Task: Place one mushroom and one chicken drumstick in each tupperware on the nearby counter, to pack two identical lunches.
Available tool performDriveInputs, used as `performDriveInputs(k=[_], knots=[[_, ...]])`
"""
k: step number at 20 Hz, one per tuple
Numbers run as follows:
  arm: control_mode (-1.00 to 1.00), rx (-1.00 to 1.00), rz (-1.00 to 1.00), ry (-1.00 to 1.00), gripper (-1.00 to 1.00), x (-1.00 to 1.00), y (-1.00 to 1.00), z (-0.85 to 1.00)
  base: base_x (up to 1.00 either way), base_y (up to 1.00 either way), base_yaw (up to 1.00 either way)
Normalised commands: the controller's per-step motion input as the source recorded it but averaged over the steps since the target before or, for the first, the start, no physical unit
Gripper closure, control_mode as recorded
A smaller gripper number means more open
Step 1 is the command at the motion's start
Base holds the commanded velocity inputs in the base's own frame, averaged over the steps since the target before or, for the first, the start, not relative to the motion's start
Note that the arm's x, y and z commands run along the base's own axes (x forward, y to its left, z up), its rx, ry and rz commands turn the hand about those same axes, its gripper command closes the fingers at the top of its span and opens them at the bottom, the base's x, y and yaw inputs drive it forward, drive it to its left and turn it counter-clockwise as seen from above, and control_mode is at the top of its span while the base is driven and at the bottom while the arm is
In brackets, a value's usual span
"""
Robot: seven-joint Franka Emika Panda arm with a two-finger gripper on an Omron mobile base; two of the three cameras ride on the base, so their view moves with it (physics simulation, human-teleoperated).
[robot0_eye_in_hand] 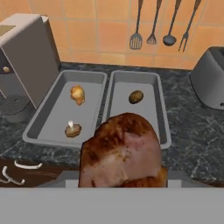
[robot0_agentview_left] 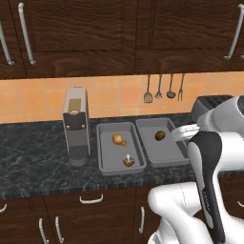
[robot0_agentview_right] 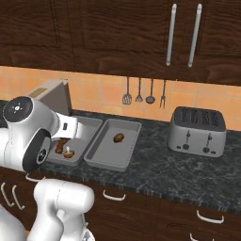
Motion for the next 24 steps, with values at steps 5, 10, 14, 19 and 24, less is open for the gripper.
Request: performDriveInputs(k=[5, 10, 14, 19, 24], knots=[[-1.0, 0.0, 0.0, 0.0, 1.0, 0.06, -0.01, -0.49, 0.0, 0.0, 0.0], [-1.0, 0.0, 0.0, 0.0, 1.0, 0.26, 0.0, -0.39, 0.0, 0.0, 0.0], [-1.0, 0.0, 0.0, 0.03, 1.0, 0.46, 0.0, -0.44, 0.0, 0.0, 0.0], [-1.0, 0.0, 0.0, 0.06, 1.0, 0.61, 0.0, -0.75, 0.0, 0.0, 0.0], [-1.0, 0.0, 0.0, 0.04, 1.0, 0.45, -0.16, -0.44, 0.0, 0.0, 0.0]])
